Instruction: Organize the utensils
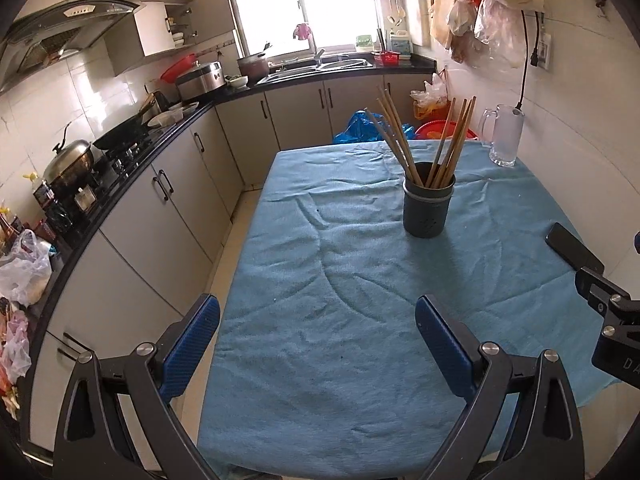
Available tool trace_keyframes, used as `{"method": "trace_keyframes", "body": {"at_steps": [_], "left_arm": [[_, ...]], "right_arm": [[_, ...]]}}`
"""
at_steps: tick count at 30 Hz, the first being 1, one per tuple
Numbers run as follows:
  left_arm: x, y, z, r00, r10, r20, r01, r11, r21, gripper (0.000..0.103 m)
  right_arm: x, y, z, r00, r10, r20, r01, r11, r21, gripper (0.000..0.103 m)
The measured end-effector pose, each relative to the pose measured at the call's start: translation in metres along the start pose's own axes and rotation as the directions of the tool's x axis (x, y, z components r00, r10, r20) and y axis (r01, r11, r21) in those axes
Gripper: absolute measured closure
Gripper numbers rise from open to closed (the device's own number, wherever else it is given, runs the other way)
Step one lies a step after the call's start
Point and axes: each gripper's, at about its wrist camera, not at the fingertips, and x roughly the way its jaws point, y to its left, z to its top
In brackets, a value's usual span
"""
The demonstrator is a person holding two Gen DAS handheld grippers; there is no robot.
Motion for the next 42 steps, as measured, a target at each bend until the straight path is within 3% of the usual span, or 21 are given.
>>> {"method": "trace_keyframes", "body": {"at_steps": [8,24,42], "left_arm": [[0.01,0.005,-0.003,0.999,-0.03,-0.018,0.03,1.0,-0.007,0.005],[0.03,0.002,0.011,0.999,0.026,-0.046,-0.029,0.998,-0.06,0.005],[0.031,-0.009,0.012,0.997,0.044,-0.056,-0.046,0.998,-0.032,0.005]], "right_arm": [[0.004,0.007,-0.002,1.0,-0.014,-0.027,0.013,1.0,-0.014,0.009],[0.032,0.012,0.022,0.999,0.045,-0.019,-0.047,0.995,-0.09,0.009],[0.04,0.001,0.02,0.997,0.065,-0.037,-0.068,0.995,-0.072,0.009]]}}
